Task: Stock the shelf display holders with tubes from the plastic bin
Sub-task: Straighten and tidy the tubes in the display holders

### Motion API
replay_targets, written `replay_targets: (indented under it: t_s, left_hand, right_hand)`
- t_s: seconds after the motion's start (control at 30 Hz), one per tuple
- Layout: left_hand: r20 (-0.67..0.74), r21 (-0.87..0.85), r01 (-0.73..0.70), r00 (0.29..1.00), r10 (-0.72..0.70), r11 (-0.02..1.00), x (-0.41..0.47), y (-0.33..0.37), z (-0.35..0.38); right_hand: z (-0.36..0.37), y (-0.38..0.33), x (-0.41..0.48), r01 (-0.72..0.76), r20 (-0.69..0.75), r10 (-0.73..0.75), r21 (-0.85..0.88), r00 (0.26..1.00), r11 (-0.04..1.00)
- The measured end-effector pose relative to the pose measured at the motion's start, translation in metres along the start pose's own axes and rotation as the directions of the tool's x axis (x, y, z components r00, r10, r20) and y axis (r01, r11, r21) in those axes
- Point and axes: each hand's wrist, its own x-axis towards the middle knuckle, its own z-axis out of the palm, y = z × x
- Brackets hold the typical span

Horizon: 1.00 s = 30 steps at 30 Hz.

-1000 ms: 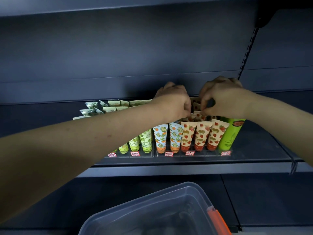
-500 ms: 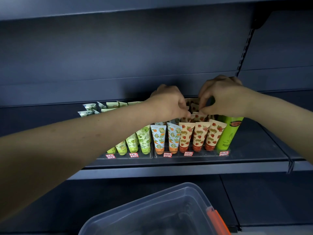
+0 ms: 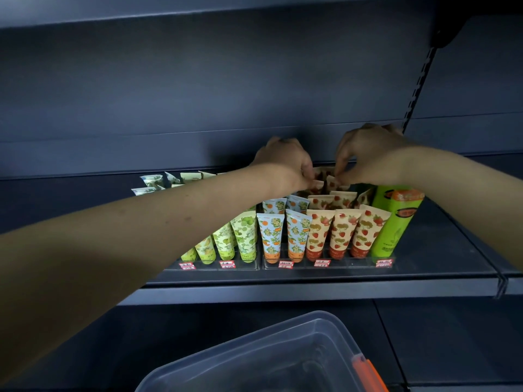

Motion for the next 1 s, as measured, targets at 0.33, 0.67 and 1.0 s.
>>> replay_targets:
  t_s: [0.33, 0.67, 1.0]
  left_hand:
    - [-0.076, -0.039, -0.004, 0.997, 0.001, 0.999, 0.002, 0.005, 0.006]
    - [-0.046, -0.085, -0.003, 0.999, -0.001, 0.996, 0.003, 0.000, 0.005]
    - [-0.093, -0.047, -0.035, 0.995, 0.031, 0.998, 0.029, -0.013, -0.004]
  right_hand:
    - [-0.001, 0.001, 0.004, 0.057, -0.007, -0.058, -0.031, 0.998, 0.998]
    - [0.000, 0.004, 0.001, 0.077, -0.013, -0.077, -0.002, 0.997, 0.997]
    - [-0.004, 0.014, 0.022, 0.033, -0.024, -0.034, -0.022, 0.999, 0.999]
